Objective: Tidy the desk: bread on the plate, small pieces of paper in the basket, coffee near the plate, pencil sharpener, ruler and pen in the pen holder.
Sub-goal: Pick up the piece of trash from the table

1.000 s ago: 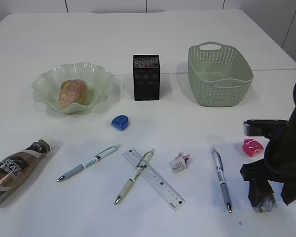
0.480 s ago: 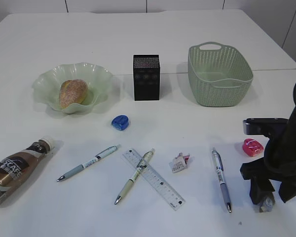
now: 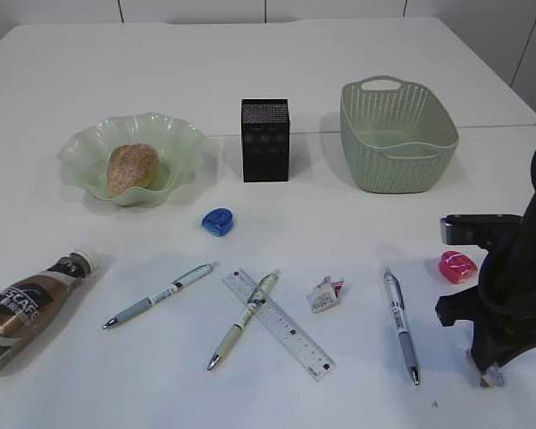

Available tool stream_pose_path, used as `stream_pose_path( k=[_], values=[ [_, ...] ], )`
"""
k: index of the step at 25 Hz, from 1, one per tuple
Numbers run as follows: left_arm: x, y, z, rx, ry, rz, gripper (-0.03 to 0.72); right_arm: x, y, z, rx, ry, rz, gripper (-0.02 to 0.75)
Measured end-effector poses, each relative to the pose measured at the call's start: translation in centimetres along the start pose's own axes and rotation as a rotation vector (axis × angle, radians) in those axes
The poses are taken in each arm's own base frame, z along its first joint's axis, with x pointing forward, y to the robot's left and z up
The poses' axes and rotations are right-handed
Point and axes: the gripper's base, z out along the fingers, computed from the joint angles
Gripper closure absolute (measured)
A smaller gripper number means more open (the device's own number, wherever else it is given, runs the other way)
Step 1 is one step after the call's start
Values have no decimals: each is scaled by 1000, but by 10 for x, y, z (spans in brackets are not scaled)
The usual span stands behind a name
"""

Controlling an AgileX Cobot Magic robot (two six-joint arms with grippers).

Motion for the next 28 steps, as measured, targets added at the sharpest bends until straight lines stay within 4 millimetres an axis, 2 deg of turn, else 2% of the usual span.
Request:
stream_pose_path(
  k=[1,2,3,12,15,25,28],
  values=[
    [0,0,0,0,0,0,242,0,0,0,0,4,0,619],
    [0,0,0,0,0,0,244,0,0,0,0,4,0,619],
    [0,0,0,0,0,0,249,1,0,0,3,8,-3,664],
    [0,0,0,0,0,0,274,6,-1,0,12,62,-10,682],
    [0,0,0,1,0,0,274,11,-1,-4,12,149,-11,684],
    [0,0,0,4,0,-1,275,-14,6,-42,1,143,-28,687],
    [0,0,0,4,0,-1,275,-33,10,-68,-7,72,-40,687]
  ],
)
